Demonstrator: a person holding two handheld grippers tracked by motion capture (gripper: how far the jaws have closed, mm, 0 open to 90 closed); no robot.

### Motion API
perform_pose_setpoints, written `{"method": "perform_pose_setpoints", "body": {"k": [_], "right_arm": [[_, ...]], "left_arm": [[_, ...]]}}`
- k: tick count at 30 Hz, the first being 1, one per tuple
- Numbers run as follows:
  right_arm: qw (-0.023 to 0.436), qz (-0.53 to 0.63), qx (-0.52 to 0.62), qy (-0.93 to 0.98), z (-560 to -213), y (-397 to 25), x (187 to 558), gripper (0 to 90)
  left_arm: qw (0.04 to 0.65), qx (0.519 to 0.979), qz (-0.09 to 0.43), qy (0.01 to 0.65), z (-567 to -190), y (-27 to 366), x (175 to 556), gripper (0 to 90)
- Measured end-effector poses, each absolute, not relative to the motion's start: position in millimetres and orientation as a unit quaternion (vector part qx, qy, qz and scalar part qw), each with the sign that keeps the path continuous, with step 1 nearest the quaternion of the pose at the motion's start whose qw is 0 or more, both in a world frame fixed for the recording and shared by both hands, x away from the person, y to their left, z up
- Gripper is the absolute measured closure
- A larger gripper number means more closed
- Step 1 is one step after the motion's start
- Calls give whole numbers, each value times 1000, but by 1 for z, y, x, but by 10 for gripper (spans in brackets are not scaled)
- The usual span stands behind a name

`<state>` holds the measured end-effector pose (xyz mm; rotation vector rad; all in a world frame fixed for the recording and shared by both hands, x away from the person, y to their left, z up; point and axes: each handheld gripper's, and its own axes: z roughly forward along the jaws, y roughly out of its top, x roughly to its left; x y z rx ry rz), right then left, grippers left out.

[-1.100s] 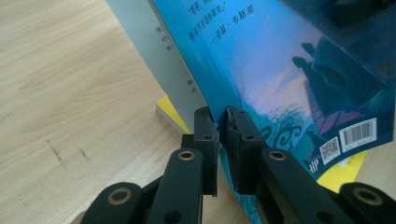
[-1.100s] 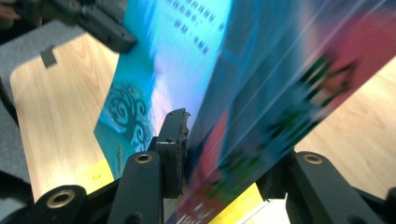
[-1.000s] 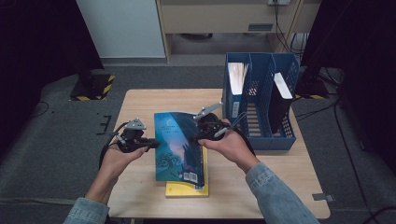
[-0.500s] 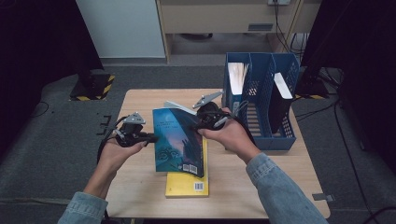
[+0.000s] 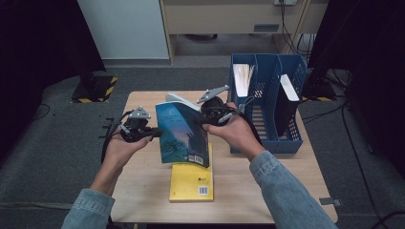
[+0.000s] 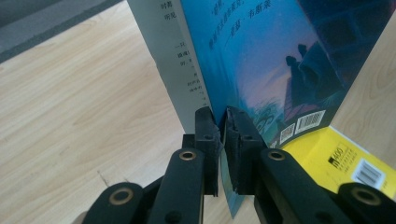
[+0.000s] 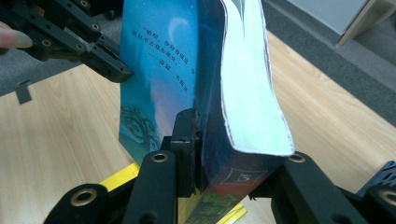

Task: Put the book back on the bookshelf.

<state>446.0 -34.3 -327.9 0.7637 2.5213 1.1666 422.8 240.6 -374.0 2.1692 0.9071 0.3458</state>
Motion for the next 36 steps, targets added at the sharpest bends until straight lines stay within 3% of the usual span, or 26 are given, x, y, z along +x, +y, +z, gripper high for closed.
{"method": "perform_pose_setpoints", "body": {"k": [13,20,36], "right_arm": [[133,405,243,871,-329,-35,430,700],[112,425,225,869,-331,-42,417,684],[102,438,215,867,-339,-35,419,671]], "left_arm": [[380,844,136,353,-383,242,418,830],[377,848,139,346,-382,238,410,824],[381,846,136,347,-384,241,408,820]]}}
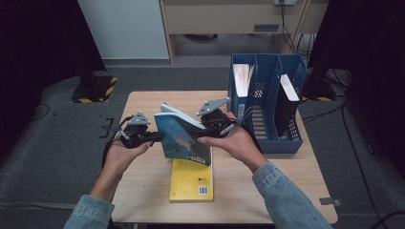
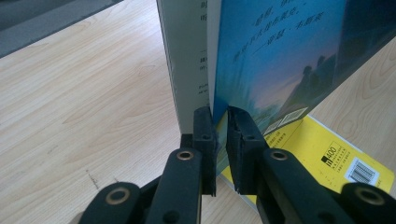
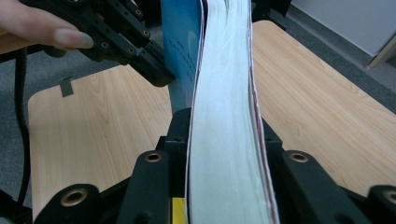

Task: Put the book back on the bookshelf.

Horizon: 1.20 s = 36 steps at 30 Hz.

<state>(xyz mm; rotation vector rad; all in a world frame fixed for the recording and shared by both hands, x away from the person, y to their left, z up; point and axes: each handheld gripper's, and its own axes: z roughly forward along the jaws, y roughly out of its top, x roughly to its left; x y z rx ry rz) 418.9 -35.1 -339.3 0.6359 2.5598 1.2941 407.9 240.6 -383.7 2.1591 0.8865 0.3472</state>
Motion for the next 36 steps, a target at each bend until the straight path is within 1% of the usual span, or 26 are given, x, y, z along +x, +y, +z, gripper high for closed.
{"method": "perform_pose_setpoints", "body": {"k": [20,23,25,27,28,30,34,36], "right_arm": [[98,435,220,868,-344,-30,424,709],[100,434,216,869,-344,-30,423,723],[97,435,214,869,-343,-31,424,730],[92,435,210,871,-343,-32,424,733],[91,436,206,872,-343,-32,424,734],[92,435,207,871,-343,-32,424,734],[90,436,215,870,-343,-33,426,735],[90,437,223,867,-343,-33,428,736]], "left_arm": [[384,844,138,347,-385,241,406,817],[388,842,138,348,-386,242,406,803],[395,835,145,355,-388,243,405,765],[400,826,153,368,-392,243,402,652],[401,822,154,373,-395,243,399,625],[394,817,163,387,-403,244,391,535],[393,809,168,403,-428,249,376,454],[371,812,180,413,-444,250,371,417]]}}
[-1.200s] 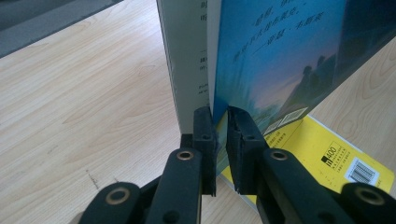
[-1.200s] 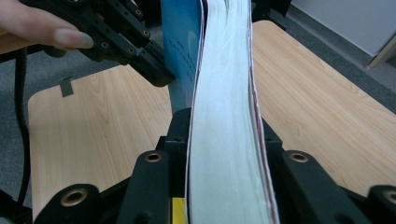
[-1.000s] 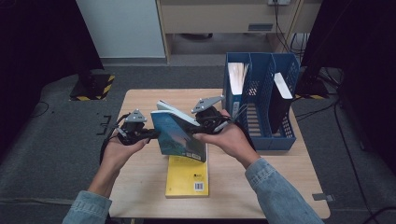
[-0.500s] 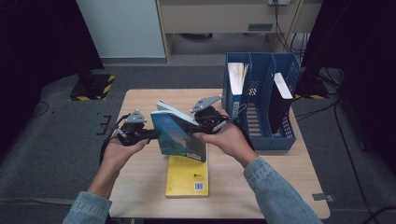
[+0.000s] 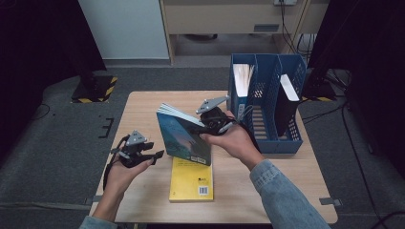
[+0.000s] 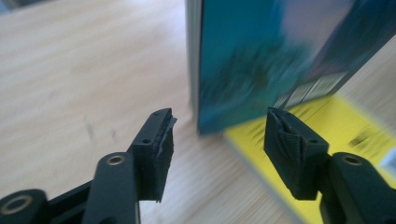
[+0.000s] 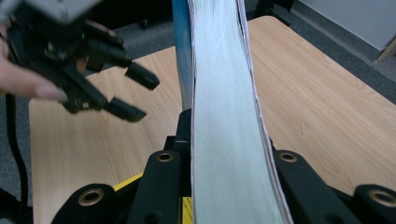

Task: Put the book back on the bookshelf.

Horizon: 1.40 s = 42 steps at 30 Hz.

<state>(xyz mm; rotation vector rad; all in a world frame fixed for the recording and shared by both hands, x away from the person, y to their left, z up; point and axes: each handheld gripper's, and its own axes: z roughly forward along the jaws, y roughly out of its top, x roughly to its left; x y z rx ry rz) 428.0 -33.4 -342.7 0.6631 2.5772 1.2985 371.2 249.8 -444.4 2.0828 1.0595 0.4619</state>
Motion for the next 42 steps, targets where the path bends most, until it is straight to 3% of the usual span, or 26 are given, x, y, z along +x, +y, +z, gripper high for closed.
{"method": "perform_pose_setpoints", "body": {"k": [4,11,20,42], "right_arm": [[87,439,239,862,-343,-34,433,737],[56,453,298,839,-344,-37,450,738],[21,472,357,806,-344,-35,469,739],[10,500,401,767,-340,-46,478,738]], "left_arm": [[359,806,175,437,-467,257,373,322],[347,798,168,462,-479,274,377,272],[315,806,165,473,-492,286,386,108],[300,808,131,489,-507,295,389,42]]}}
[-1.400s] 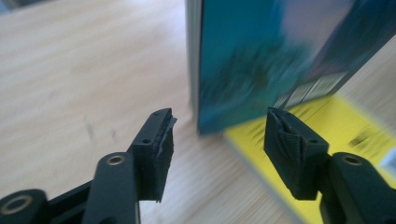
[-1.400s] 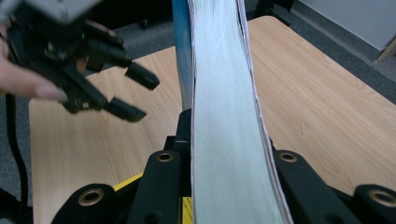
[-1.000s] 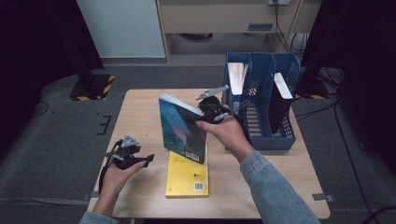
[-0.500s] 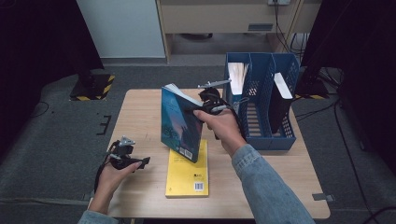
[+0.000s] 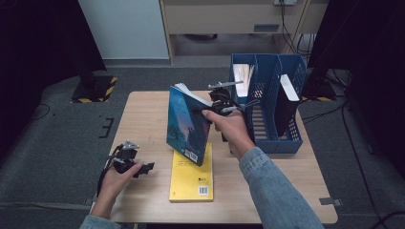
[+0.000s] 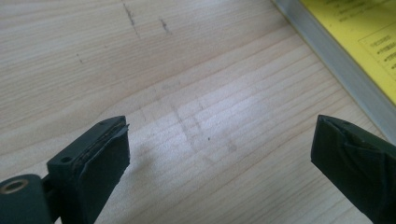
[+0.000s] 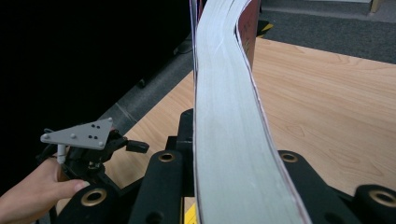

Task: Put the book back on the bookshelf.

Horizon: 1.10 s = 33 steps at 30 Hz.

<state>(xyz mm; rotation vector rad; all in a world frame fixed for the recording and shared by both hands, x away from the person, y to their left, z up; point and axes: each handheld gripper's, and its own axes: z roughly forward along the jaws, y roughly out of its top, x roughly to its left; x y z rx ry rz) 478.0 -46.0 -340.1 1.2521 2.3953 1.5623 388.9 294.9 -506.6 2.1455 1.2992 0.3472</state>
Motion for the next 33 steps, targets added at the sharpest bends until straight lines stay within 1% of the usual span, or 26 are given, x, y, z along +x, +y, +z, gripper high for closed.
{"method": "perform_pose_setpoints", "body": {"k": [5,17,24,33], "right_arm": [[11,509,403,760,-340,-57,473,738],[15,519,406,752,-340,-79,455,738],[26,518,400,756,-337,-94,437,737],[30,524,397,753,-335,-117,416,738]], "left_arm": [[292,812,118,491,-510,295,389,40],[272,816,120,496,-513,295,389,43],[265,819,116,495,-515,294,389,43],[258,822,115,494,-518,293,389,38]]}}
